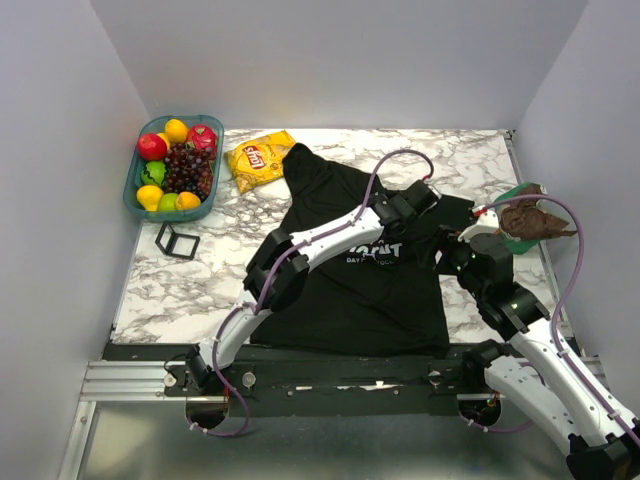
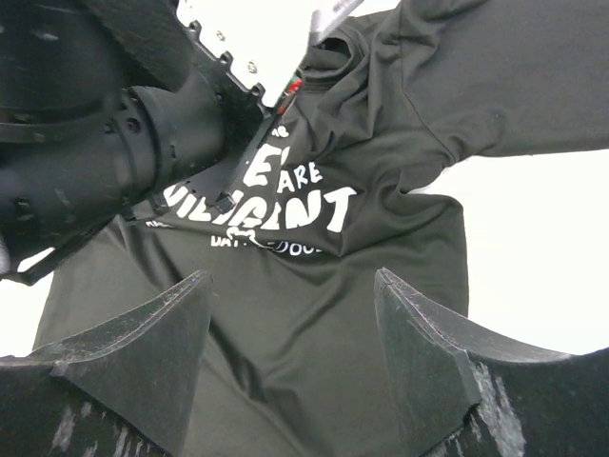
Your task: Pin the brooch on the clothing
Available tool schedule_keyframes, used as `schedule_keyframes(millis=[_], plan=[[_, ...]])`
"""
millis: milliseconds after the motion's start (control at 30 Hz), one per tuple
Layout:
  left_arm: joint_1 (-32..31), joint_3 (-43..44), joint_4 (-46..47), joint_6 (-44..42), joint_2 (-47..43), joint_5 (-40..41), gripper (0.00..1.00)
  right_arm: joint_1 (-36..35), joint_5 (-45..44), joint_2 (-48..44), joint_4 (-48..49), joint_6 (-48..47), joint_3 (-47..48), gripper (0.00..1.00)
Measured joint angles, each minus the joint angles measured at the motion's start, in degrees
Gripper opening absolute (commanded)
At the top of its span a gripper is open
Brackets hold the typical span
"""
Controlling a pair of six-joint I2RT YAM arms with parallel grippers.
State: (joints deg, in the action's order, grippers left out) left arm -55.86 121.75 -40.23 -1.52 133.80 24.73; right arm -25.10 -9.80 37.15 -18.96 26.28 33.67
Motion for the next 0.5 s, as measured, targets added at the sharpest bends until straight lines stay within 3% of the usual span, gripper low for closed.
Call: schedule_keyframes(millis=[500], plan=[[-2.1,7.0,-3.6,-4.4,8.4,6.1,0.0,0.0,0.3,-0.2,0.1,0.9,-0.1,0.77]])
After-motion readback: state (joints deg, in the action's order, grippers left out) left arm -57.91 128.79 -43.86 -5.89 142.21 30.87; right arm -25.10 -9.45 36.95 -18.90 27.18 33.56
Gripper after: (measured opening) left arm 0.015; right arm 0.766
